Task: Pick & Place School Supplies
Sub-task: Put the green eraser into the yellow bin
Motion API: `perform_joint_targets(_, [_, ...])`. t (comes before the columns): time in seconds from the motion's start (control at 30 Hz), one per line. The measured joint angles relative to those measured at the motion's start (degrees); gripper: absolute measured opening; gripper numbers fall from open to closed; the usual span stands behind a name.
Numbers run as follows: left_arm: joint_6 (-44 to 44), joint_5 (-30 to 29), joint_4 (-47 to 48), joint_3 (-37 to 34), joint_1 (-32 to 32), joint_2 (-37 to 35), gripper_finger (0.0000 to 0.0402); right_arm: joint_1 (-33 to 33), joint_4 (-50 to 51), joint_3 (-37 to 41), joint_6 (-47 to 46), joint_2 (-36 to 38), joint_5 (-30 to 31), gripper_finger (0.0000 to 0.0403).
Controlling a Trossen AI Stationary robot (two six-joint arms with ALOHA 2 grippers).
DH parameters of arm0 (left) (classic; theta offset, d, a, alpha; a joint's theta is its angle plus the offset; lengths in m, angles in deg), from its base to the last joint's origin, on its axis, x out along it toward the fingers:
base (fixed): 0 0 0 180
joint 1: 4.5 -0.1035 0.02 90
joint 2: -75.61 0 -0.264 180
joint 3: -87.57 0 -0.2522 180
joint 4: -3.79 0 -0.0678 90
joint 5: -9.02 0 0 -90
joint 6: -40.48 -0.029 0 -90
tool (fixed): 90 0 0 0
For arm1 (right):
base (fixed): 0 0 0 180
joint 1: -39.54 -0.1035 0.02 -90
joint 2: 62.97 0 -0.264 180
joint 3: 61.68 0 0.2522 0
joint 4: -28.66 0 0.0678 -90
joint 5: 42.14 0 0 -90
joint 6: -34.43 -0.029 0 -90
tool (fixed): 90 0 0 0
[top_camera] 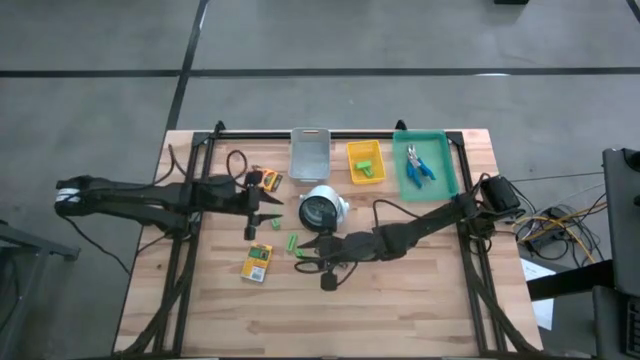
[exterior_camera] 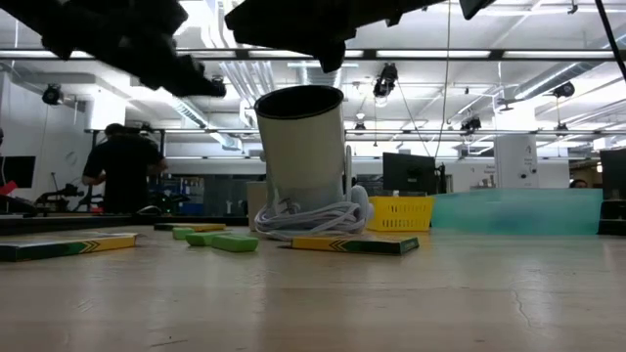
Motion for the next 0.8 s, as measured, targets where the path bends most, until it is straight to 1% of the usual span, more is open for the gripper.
perform_joint_targets(0.17, [-0.9,-0.1,-9.2,1.9,0.0,-0.1,0.0161,0.0,0.0,0.2,-0.9,0.0,0.0,0.0099])
perform_joint_targets(0.27, [-1.2,-1.3,-11.8,3.6,0.0,-0.2,0.0161,0.0,-0.1,0.2,-0.9,0.0,0.0,0.0096])
perform_joint_targets(0.4, [-1.6,-4.0,-11.8,6.0,0.0,-0.8,0.0161,0.0,0.0,0.2,-0.9,0.0,0.0,0.0093])
perform_joint_targets(0.53, [-7.0,-4.8,-11.0,6.6,0.0,-2.0,0.0161,0.0,0.0,0.2,-0.9,0.0,0.0,0.0095])
perform_joint_targets(0.63, [-10.8,-5.3,-9.8,6.5,0.0,-4.5,0.0161,0.0,0.0,0.2,-1.8,0.0,0.0,0.0095])
perform_joint_targets(0.8, [-11.6,-6.9,-2.1,6.5,0.0,-10.2,0.0161,0.0,0.0,0.2,-2.3,0.0,0.0,0.0091])
